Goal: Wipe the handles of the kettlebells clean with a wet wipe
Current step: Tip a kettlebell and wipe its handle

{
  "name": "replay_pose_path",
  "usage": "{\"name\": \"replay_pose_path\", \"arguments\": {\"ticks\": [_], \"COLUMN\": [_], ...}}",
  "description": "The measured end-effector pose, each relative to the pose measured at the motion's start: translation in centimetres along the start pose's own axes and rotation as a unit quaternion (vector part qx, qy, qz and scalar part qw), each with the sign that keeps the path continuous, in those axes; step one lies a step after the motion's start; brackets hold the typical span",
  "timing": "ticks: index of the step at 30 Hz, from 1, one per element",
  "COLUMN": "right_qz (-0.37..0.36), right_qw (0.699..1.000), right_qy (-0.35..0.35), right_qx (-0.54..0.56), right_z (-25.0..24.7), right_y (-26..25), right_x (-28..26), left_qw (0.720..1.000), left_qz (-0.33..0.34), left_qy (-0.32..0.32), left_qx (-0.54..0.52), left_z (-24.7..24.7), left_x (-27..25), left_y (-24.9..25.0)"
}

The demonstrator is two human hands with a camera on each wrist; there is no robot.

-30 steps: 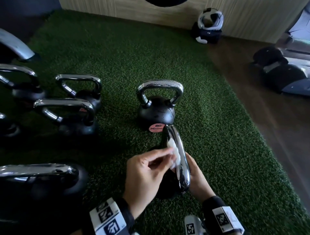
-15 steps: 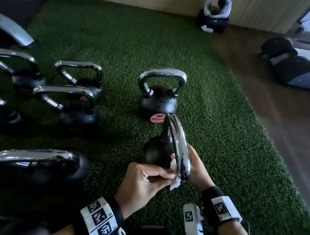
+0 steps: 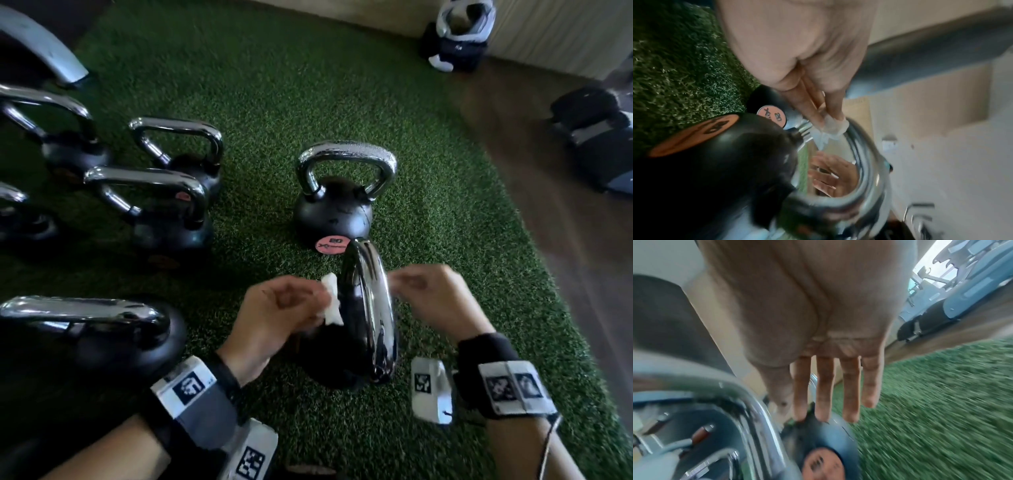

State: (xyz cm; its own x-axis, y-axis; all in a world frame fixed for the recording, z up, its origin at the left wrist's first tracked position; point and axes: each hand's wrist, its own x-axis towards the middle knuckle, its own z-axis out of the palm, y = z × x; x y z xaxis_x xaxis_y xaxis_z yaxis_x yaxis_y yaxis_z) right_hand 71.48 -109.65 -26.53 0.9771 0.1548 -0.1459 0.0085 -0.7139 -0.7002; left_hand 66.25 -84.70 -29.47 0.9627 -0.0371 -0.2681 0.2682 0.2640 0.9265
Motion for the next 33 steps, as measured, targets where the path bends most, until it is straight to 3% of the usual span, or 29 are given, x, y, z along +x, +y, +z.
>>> {"name": "replay_pose_path", "arguments": {"ticks": [3, 5, 7, 10, 20, 22, 24, 26, 28, 30, 33], "right_qz": [-0.071, -0.133, -0.179, -0.216, -0.199, -0.202, -0.193, -0.156, -0.123, -0.095, -0.064], "right_qw": [0.982, 0.98, 0.982, 0.975, 0.969, 0.965, 0.962, 0.958, 0.955, 0.953, 0.953], "right_qy": [0.123, 0.09, 0.012, -0.054, -0.063, -0.036, 0.014, 0.058, 0.085, 0.103, 0.116], "right_qx": [0.125, 0.121, 0.062, -0.005, 0.134, 0.164, 0.192, 0.234, 0.256, 0.269, 0.272], "right_z": [-2.1, -2.5, -2.4, -2.3, -2.9, -3.2, -3.3, -2.9, -2.1, -1.2, -0.3], "right_y": [-3.8, -6.2, -8.2, -9.8, -7.5, -6.5, -5.1, -2.9, -1.0, 0.4, 1.8], "right_x": [2.1, 2.7, 2.7, 2.1, -1.8, -2.4, -2.9, -2.8, -2.6, -2.6, -3.0], "left_qw": [0.993, 0.99, 0.984, 0.979, 0.981, 0.992, 0.991, 0.938, 0.856, 0.788, 0.736], "left_qz": [-0.017, -0.008, 0.003, 0.002, 0.055, 0.07, 0.087, 0.074, 0.038, 0.02, 0.046], "left_qy": [0.049, 0.062, 0.061, 0.051, 0.016, 0.008, 0.006, -0.022, -0.079, -0.122, -0.075], "left_qx": [-0.104, -0.13, -0.167, -0.198, -0.185, -0.102, 0.104, 0.338, 0.51, 0.603, 0.672], "left_z": [0.1, 0.6, 1.0, 1.5, 4.4, 4.1, 3.0, 1.9, 1.4, 2.0, 3.0], "left_x": [1.3, 1.9, 2.0, 1.5, -2.3, -2.7, -2.3, -2.2, -2.6, -3.1, -1.6], "left_y": [1.4, 2.1, 2.6, 3.3, 5.0, 5.0, 3.5, 1.6, -0.8, -3.3, -7.5]}}
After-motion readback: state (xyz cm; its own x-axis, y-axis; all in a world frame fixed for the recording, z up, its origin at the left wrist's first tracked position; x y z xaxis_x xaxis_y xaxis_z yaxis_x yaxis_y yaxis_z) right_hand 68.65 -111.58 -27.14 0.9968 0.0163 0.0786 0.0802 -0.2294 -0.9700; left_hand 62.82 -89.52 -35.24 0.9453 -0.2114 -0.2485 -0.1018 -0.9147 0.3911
